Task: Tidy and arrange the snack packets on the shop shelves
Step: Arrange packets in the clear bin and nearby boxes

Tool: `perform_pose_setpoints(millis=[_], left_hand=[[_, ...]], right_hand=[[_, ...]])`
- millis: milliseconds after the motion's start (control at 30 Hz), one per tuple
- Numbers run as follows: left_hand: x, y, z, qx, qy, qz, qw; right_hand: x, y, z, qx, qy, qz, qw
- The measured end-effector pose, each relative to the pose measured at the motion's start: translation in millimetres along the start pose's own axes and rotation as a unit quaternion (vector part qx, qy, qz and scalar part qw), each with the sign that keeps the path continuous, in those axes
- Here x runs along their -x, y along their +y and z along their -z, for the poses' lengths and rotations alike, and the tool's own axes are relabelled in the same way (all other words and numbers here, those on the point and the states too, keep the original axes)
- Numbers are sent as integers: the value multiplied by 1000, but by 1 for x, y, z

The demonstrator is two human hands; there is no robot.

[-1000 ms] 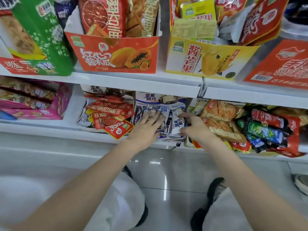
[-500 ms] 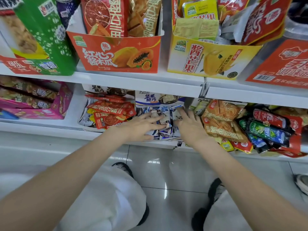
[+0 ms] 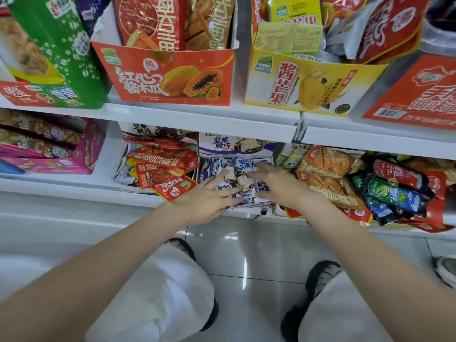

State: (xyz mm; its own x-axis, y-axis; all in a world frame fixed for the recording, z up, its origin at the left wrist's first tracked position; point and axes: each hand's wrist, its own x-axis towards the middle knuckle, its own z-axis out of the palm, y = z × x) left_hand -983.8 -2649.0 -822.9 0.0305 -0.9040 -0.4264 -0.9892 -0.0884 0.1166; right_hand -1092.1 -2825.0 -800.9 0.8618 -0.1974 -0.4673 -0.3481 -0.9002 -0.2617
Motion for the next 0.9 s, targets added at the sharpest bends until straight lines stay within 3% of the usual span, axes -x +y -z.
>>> perform_pose_setpoints(millis=[133, 200, 300, 400, 467, 533, 700, 833, 900], left_hand=[[5, -6, 2, 75, 87, -18, 993], [0, -8, 5, 117, 112, 44, 986], [-11, -3, 6, 88, 36, 125, 988], [-15, 4, 5, 80, 0, 126, 989], [-15, 5, 2, 48, 10, 126, 991], [-17, 6, 0, 36, 24, 125, 991], [-20, 5, 8, 148, 50, 131, 979], [12, -3, 13, 128, 140, 123, 974], [38, -15, 16, 92, 134, 153, 975]], right_hand=[[5, 3, -4, 32, 22, 14, 999], [9, 5, -5, 22, 21, 37, 999], [15, 6, -9, -22, 8, 58, 998], [15, -1, -11, -106, 80, 25, 991], [8, -9, -11, -90, 118, -9, 989], [1, -14, -14, -41, 92, -48, 994], [-7, -19, -21, 43, 92, -100, 990], [0, -23, -17, -6, 103, -111, 989], [5, -29, -11, -46, 154, -106, 981]])
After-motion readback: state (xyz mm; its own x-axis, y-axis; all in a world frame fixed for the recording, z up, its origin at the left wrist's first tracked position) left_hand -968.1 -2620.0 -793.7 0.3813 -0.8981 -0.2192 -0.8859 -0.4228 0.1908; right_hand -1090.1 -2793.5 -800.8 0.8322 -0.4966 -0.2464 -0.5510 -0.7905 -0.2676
